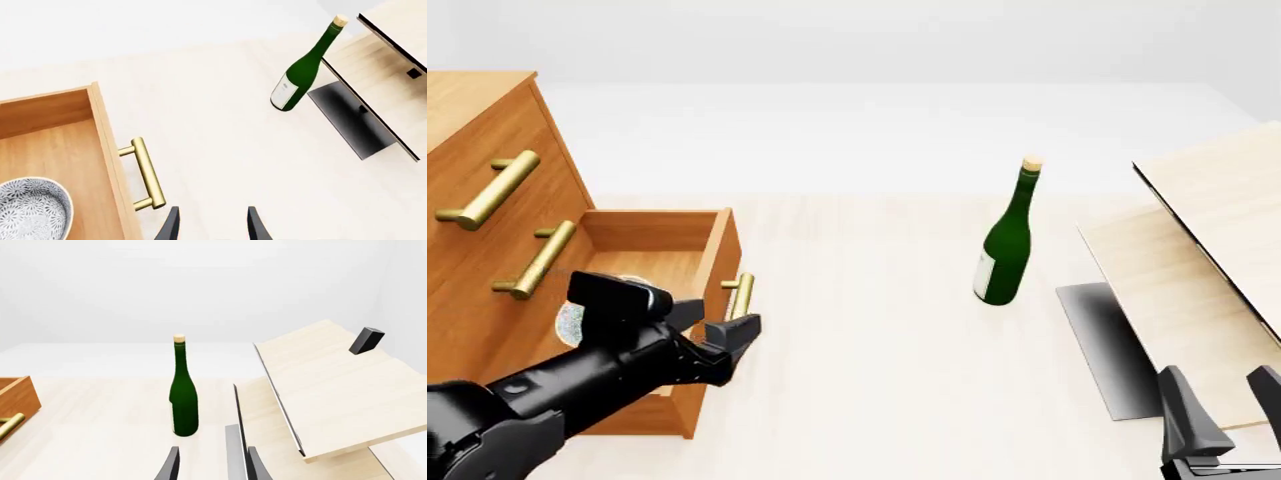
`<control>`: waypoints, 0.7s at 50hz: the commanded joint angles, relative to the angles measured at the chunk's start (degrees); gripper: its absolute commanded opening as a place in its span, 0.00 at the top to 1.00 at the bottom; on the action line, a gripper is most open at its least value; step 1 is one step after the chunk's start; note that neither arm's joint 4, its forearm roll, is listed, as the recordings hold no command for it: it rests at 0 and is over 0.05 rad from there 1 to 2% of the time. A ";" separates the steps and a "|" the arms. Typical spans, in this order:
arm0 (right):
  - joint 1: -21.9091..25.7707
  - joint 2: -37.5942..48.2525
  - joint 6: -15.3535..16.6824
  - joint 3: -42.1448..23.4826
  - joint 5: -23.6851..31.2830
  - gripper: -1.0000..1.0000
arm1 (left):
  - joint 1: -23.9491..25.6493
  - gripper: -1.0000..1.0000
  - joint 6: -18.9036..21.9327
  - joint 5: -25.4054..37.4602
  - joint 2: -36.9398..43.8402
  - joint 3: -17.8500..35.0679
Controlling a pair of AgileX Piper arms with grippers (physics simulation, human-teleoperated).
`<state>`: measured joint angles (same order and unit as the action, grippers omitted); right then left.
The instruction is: Put the bowl in the bottom drawer of the cabinet and close it.
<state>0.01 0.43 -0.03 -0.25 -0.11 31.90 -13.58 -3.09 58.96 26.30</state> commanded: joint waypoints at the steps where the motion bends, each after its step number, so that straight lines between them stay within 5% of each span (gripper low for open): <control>1: 0.00 -0.01 0.00 0.00 0.00 0.00 | 2.52 0.00 -1.81 -0.57 1.69 0.34; 35: 0.00 0.00 0.00 0.00 0.00 0.00 | 7.15 0.00 -9.08 -2.82 7.39 -0.31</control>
<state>0.01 0.43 -0.02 -0.25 -0.11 38.10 -20.48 -4.85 64.00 26.32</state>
